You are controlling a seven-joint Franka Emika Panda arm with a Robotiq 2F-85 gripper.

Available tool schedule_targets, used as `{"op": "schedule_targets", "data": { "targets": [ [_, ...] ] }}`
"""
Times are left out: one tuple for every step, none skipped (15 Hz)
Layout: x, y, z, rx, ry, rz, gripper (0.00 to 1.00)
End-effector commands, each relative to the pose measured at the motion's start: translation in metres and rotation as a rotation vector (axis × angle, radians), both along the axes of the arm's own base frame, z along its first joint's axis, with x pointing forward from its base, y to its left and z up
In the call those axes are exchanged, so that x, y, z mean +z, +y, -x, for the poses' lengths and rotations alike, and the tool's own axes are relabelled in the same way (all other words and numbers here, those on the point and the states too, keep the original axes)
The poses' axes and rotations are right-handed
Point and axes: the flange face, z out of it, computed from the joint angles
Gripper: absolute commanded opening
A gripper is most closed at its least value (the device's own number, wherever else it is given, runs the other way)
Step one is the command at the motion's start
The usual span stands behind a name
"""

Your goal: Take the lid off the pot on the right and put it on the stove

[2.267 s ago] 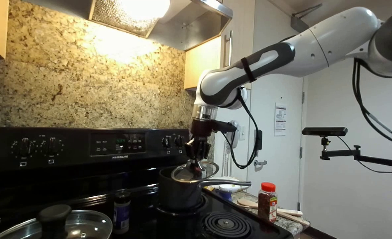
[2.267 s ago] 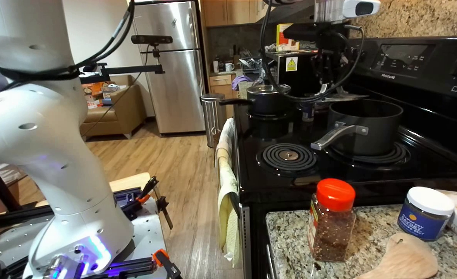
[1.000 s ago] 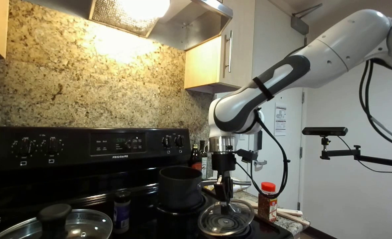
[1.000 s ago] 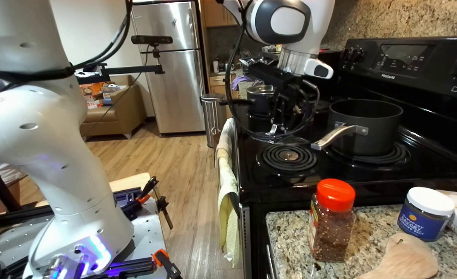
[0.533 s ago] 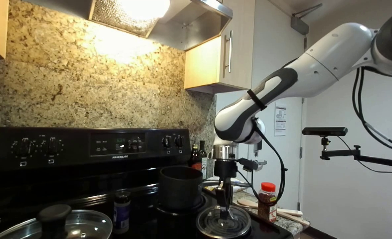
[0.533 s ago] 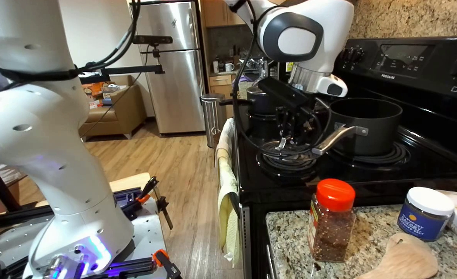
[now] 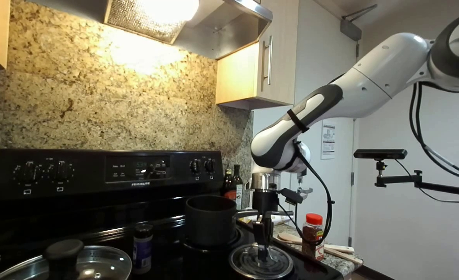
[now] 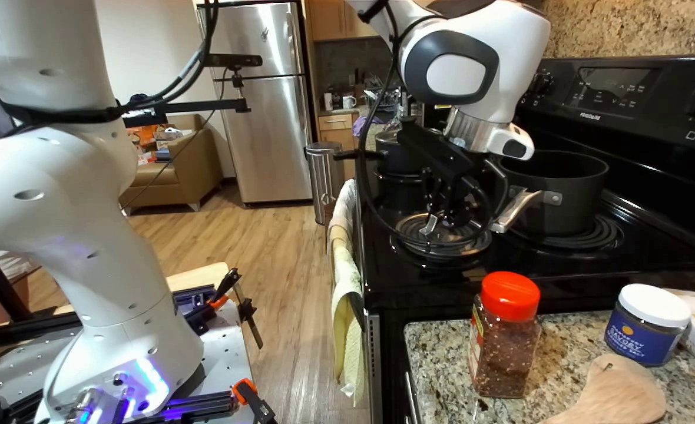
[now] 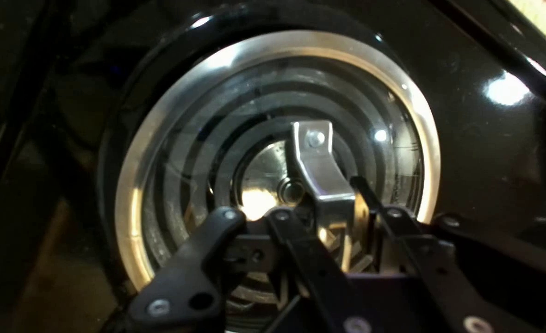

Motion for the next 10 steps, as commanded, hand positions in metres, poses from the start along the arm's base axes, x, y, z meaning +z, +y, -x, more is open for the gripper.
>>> {"op": "schedule_targets", "data": {
  "targets": [
    [0.000, -0.005, 0.002, -0.018, -0.012, -0.004, 0.51],
    [0.001, -0.004, 0.003, -0.020, -0.006, -0.007, 0.57],
    [0.003, -0.002, 0.005, -0.023, 0.000, -0.004, 0.63],
    [0.004, -0.001, 0.007, -0.031, 0.005, -0.005, 0.69],
    [0.006, 0.002, 0.009, -0.028, 0.014, -0.004, 0.77],
    [0.009, 0.006, 0.011, -0.016, 0.012, -0.003, 0.82],
    [0.011, 0.010, 0.012, -0.009, 0.013, -0.001, 0.90],
    [0.016, 0.017, 0.013, 0.008, 0.006, 0.015, 0.95],
    [0.020, 0.025, 0.014, 0.024, -0.004, 0.032, 1.00],
    [0.025, 0.030, 0.014, 0.035, -0.009, 0.044, 1.00]
  ]
}}
